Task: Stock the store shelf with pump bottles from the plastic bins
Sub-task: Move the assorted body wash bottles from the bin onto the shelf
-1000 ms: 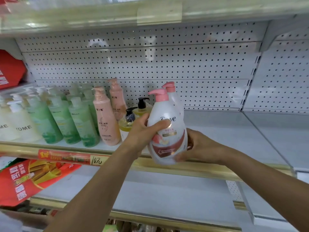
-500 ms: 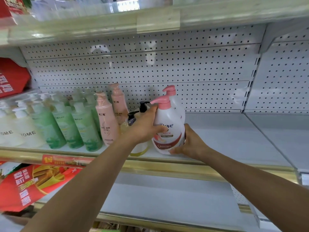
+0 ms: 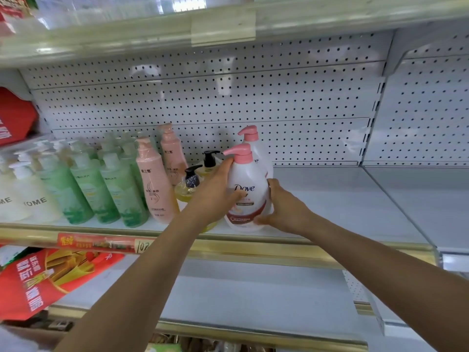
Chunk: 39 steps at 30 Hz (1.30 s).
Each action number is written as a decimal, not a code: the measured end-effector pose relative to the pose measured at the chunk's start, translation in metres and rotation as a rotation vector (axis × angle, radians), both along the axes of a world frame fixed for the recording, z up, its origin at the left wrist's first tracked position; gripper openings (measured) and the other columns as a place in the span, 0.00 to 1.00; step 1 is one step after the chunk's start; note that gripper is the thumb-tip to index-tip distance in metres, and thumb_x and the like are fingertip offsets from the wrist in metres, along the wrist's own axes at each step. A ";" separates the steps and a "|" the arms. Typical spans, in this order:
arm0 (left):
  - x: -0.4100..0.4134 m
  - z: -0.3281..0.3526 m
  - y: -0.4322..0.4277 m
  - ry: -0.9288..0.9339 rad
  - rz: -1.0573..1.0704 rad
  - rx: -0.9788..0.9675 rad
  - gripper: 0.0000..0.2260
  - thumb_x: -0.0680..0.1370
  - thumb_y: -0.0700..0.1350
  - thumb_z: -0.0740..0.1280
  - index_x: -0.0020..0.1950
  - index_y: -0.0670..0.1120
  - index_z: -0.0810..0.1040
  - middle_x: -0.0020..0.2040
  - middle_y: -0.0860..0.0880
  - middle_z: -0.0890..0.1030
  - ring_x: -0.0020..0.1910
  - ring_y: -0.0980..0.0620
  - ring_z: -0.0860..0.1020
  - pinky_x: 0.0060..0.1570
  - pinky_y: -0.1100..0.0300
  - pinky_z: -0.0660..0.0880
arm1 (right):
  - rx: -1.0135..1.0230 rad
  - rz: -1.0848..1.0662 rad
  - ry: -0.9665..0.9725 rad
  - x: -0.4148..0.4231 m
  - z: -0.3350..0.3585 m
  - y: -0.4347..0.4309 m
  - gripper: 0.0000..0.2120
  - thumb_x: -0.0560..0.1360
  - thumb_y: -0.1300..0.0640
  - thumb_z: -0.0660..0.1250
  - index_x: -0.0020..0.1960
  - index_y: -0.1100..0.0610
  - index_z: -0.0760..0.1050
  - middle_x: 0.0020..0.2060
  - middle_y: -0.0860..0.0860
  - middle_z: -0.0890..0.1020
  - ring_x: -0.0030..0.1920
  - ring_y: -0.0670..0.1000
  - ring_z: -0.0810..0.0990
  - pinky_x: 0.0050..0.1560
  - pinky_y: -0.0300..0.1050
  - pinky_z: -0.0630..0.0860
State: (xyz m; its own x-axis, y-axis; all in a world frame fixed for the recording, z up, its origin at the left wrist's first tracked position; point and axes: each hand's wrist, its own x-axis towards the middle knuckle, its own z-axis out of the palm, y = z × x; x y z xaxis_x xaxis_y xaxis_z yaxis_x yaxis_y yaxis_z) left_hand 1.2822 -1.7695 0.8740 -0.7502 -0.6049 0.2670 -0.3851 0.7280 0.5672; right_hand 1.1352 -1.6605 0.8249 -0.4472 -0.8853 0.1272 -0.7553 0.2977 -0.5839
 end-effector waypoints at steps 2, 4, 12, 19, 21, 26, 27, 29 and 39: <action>0.009 -0.011 0.013 0.040 0.059 -0.133 0.32 0.75 0.48 0.72 0.76 0.49 0.61 0.69 0.48 0.70 0.66 0.47 0.70 0.62 0.50 0.71 | -0.077 -0.004 0.196 0.006 0.008 0.016 0.39 0.70 0.47 0.74 0.72 0.53 0.56 0.66 0.51 0.69 0.61 0.55 0.73 0.50 0.50 0.74; 0.022 -0.025 0.033 0.087 0.123 -0.267 0.29 0.76 0.49 0.70 0.75 0.49 0.64 0.69 0.50 0.70 0.68 0.50 0.69 0.57 0.52 0.74 | -0.186 0.015 0.321 0.011 0.011 0.038 0.33 0.73 0.48 0.70 0.72 0.52 0.59 0.67 0.50 0.66 0.61 0.52 0.73 0.47 0.48 0.75; 0.045 -0.100 0.126 0.070 0.076 -0.167 0.17 0.78 0.50 0.68 0.66 0.50 0.74 0.61 0.54 0.77 0.60 0.53 0.76 0.51 0.52 0.77 | -0.206 0.040 0.287 0.022 -0.035 0.149 0.14 0.75 0.53 0.67 0.60 0.53 0.74 0.58 0.45 0.74 0.55 0.48 0.77 0.46 0.52 0.78; 0.053 -0.209 0.225 -0.144 -0.029 0.210 0.13 0.77 0.48 0.69 0.62 0.51 0.77 0.57 0.55 0.79 0.55 0.58 0.77 0.54 0.59 0.74 | 0.088 0.025 0.072 0.023 -0.139 0.270 0.09 0.75 0.52 0.68 0.56 0.49 0.75 0.51 0.41 0.77 0.49 0.43 0.78 0.48 0.46 0.76; 0.056 -0.237 0.249 -0.182 -0.042 0.347 0.12 0.76 0.46 0.69 0.60 0.49 0.78 0.56 0.53 0.80 0.55 0.56 0.79 0.55 0.58 0.75 | 0.192 0.012 0.004 0.024 -0.170 0.301 0.09 0.75 0.51 0.68 0.55 0.47 0.75 0.50 0.39 0.77 0.48 0.42 0.79 0.48 0.45 0.76; 0.064 -0.292 0.293 -0.322 -0.068 0.556 0.14 0.77 0.48 0.69 0.62 0.50 0.77 0.56 0.56 0.80 0.56 0.61 0.78 0.50 0.67 0.71 | 0.480 -0.048 -0.146 0.021 -0.240 0.359 0.15 0.75 0.50 0.68 0.60 0.49 0.73 0.56 0.45 0.78 0.52 0.47 0.78 0.53 0.43 0.74; 0.062 -0.303 0.298 -0.349 -0.087 0.585 0.14 0.77 0.48 0.69 0.62 0.50 0.77 0.58 0.55 0.80 0.56 0.61 0.77 0.52 0.67 0.71 | 0.538 -0.067 -0.160 0.018 -0.253 0.369 0.17 0.75 0.50 0.68 0.62 0.50 0.72 0.58 0.46 0.77 0.55 0.48 0.77 0.56 0.42 0.72; 0.054 -0.323 0.308 -0.413 -0.131 0.615 0.15 0.77 0.48 0.69 0.63 0.50 0.76 0.61 0.53 0.80 0.57 0.59 0.78 0.56 0.65 0.72 | 0.665 -0.123 -0.168 0.013 -0.278 0.387 0.22 0.74 0.51 0.68 0.67 0.52 0.69 0.63 0.49 0.75 0.62 0.49 0.74 0.59 0.40 0.67; -0.022 -0.441 0.357 -0.756 -0.349 0.529 0.35 0.72 0.50 0.74 0.76 0.48 0.62 0.73 0.49 0.67 0.71 0.49 0.67 0.67 0.59 0.64 | 0.744 -0.410 -0.432 0.033 -0.393 0.445 0.42 0.71 0.52 0.73 0.76 0.56 0.53 0.70 0.52 0.68 0.68 0.54 0.70 0.62 0.45 0.69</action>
